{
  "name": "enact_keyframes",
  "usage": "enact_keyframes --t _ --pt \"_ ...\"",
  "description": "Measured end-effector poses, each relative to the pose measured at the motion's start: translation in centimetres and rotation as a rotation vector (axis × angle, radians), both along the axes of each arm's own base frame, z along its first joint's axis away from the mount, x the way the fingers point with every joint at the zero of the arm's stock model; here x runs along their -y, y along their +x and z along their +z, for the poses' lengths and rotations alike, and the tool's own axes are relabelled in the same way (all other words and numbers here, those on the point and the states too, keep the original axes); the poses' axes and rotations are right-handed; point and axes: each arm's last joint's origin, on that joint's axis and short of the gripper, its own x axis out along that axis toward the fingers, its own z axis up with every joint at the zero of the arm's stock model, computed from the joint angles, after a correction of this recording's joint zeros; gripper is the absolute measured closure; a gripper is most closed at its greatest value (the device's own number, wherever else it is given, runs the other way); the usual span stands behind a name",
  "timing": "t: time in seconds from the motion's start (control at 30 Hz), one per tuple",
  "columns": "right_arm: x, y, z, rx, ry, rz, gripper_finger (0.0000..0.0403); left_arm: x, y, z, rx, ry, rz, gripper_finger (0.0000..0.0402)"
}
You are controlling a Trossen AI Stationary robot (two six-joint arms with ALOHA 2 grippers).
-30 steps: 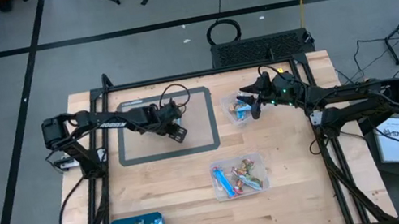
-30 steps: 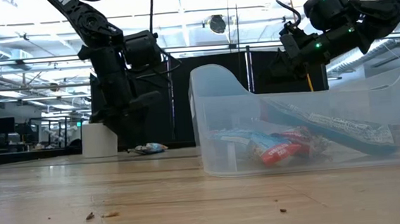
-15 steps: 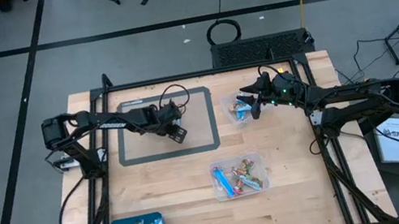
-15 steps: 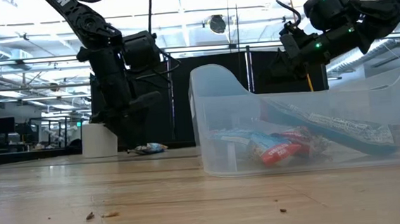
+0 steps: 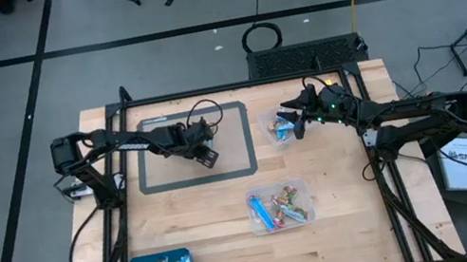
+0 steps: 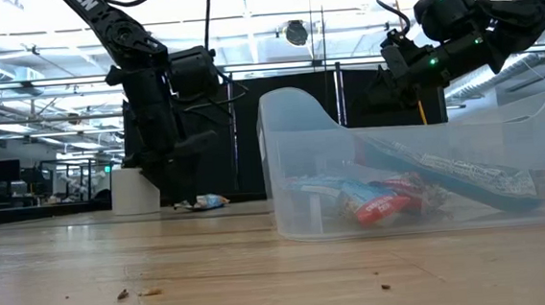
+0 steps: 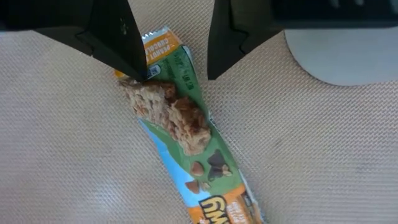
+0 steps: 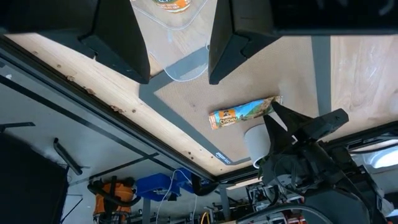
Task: Pick and place Granola Bars by type
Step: Put the yellow granola bar into the top transparent bin
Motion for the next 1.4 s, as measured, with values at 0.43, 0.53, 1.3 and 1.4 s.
enact_keyframes --t 0.43,0.53,1.3,1.4 --pt "0.0 0.0 0.0 0.0 0.0 0.0 0.0247 0.2 0.0 -0.1 -0.01 -0.021 -0.071 0.0392" --pt "0.0 0.0 0.0 0.0 0.0 0.0 0.0247 0.3 0.0 -0.1 -0.018 -0.009 -0.088 0.0397" --pt "0.0 0.0 0.0 0.002 -0.001 0.0 0.0247 2.7 -0.6 6.3 0.213 0.123 -0.248 0.0399" --pt "0.0 0.0 0.0 0.002 -0.001 0.0 0.0247 2.2 -0.6 5.9 0.203 0.118 -0.185 0.0389"
